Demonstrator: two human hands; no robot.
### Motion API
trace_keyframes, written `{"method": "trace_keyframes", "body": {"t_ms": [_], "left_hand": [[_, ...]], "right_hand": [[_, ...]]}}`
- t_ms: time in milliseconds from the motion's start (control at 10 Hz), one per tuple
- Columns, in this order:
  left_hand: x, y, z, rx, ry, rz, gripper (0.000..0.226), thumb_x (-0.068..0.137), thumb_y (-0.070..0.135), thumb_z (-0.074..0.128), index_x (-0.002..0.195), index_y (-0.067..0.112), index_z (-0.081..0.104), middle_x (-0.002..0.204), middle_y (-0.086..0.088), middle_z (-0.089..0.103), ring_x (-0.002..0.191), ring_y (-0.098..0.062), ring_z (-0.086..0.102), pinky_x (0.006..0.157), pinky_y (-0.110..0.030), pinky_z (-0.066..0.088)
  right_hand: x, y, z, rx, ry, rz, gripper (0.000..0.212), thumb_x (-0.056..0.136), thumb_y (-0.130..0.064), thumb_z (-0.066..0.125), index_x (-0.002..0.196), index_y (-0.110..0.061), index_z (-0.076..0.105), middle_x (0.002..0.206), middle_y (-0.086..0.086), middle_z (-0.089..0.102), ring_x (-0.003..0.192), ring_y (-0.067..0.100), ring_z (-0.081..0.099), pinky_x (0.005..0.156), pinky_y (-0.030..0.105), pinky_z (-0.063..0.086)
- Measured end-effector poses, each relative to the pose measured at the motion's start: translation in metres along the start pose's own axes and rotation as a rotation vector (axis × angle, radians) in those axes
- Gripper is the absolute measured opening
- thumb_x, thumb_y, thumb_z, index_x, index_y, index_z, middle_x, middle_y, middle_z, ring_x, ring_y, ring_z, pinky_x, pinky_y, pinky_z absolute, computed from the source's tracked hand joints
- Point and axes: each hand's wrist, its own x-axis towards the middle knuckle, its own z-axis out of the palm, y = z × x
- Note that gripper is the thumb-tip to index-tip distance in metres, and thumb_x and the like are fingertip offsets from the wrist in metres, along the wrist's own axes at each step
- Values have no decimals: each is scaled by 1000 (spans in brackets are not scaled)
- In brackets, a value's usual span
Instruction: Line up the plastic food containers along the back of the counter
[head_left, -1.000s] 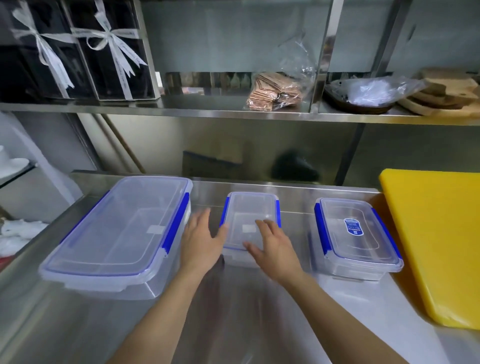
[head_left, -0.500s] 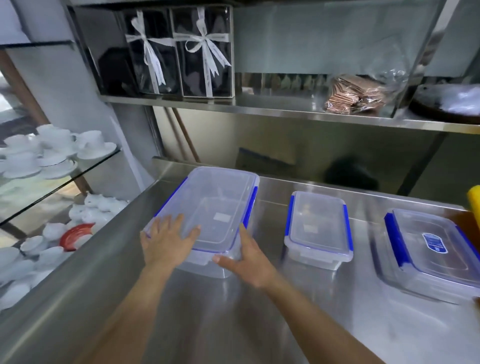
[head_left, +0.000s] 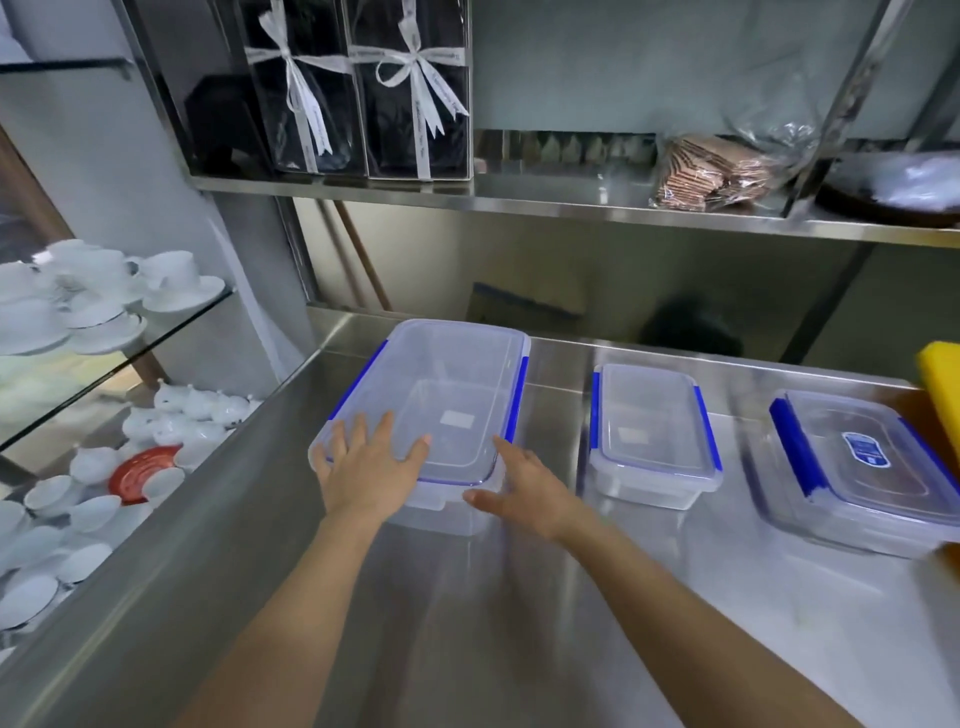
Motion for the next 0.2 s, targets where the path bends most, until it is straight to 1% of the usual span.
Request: {"method": "trace_keyframes", "body": {"t_ms": [100, 200], "left_hand": [[-2, 13, -17, -71, 58, 85, 69, 87, 65, 31, 146, 31, 21, 159, -2, 16, 147, -22, 5, 120, -45, 1], [-5, 42, -42, -120, 158, 219, 68, 88, 63, 32, 146, 29, 22, 159, -2, 19, 147, -21, 8, 121, -43, 3]], "right_hand": [[-15, -8, -36, -67, 11, -24, 53, 85, -37, 61, 133, -24, 43, 140, 3, 50, 123, 22, 49, 102, 37, 42], [-42, -20, -79, -163, 108, -55, 47, 86, -38, 59, 129, -24, 47, 135, 1, 53, 119, 20, 52, 98, 33, 42]]}}
